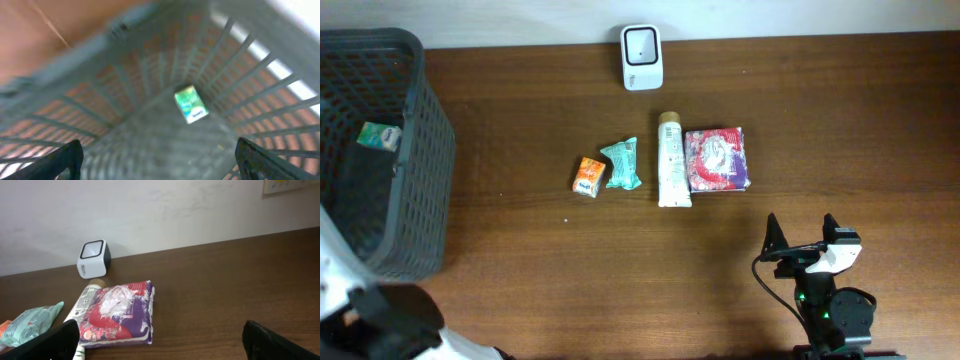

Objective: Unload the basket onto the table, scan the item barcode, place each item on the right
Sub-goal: 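Move the left gripper back into the basket toward the green-white box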

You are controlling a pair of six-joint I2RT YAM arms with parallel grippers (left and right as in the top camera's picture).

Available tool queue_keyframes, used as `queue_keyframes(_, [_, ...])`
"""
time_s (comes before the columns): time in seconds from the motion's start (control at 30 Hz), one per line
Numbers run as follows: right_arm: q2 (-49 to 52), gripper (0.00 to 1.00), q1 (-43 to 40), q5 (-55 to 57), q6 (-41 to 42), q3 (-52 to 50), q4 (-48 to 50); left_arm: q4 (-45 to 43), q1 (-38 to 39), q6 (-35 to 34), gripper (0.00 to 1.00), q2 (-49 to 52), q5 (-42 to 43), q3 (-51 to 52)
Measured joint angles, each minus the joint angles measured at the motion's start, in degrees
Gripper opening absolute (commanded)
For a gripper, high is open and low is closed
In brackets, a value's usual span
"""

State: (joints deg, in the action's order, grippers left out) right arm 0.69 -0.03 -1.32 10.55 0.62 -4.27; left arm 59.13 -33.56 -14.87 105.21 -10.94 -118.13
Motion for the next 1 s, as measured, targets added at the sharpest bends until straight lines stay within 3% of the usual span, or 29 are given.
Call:
queue_keyframes(0.27, [0.0,0.99,0.0,0.0,0.0,0.0,0.0,-4.9,0.0,0.8,0.95,13.4,1.7,0.0])
queue_keyframes(0.53, [0.0,0.99,0.0,0.0,0.0,0.0,0.0,-8.1,0.0,0.8,0.93,18.8,2.4,0.0])
queue_keyframes(0.7, [0.0,0.99,0.0,0.0,0.0,0.0,0.0,-9.9,0.1,0.8,0.89,22.6,10.0,0.0])
queue_keyframes(1.0, [0.0,0.99,0.0,0.0,0.0,0.0,0.0,-12.4,1.0,0.8,0.88,29.1,12.1,0.0])
